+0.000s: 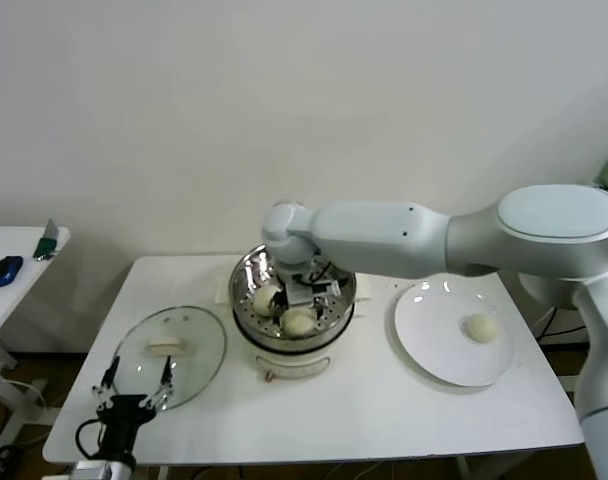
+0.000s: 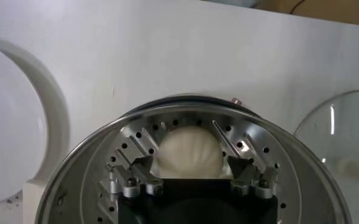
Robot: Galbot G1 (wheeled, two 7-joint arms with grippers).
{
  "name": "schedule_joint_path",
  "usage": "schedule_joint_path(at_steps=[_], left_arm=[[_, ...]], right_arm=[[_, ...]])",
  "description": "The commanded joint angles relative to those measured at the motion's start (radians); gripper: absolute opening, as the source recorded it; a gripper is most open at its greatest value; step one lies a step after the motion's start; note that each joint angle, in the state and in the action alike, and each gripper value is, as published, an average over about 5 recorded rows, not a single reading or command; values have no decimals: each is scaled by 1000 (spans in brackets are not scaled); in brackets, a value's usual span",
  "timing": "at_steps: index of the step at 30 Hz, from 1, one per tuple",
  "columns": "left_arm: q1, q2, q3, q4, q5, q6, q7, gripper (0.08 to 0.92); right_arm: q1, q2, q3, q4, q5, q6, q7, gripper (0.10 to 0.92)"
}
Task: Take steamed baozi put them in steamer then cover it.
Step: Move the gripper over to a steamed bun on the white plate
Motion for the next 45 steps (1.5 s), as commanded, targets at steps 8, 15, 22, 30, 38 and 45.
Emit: schedule_joint_path(at_steps=[8, 15, 22, 30, 38, 45], left_arm=[[-7, 8, 5, -2, 2, 3, 0, 823], [-11, 22, 11, 3, 3, 0, 0, 823], [0, 27, 21, 0, -3, -1, 0, 823], [2, 27, 34, -18, -8, 13, -1, 823], [12, 17, 36, -21, 8, 20, -3, 823], [32, 7, 28, -20, 10, 19, -3, 823]], right_arm=[[97, -76, 40, 22, 31, 2, -7, 823], [194, -271, -7, -9, 284, -222, 3, 823], [250, -526, -159, 41, 560, -617, 62, 823], [87, -719, -99, -31, 492, -719, 13, 823], [-194, -751, 98, -219, 265, -643, -5, 823], [-368, -685, 285, -380, 137, -582, 6, 823]])
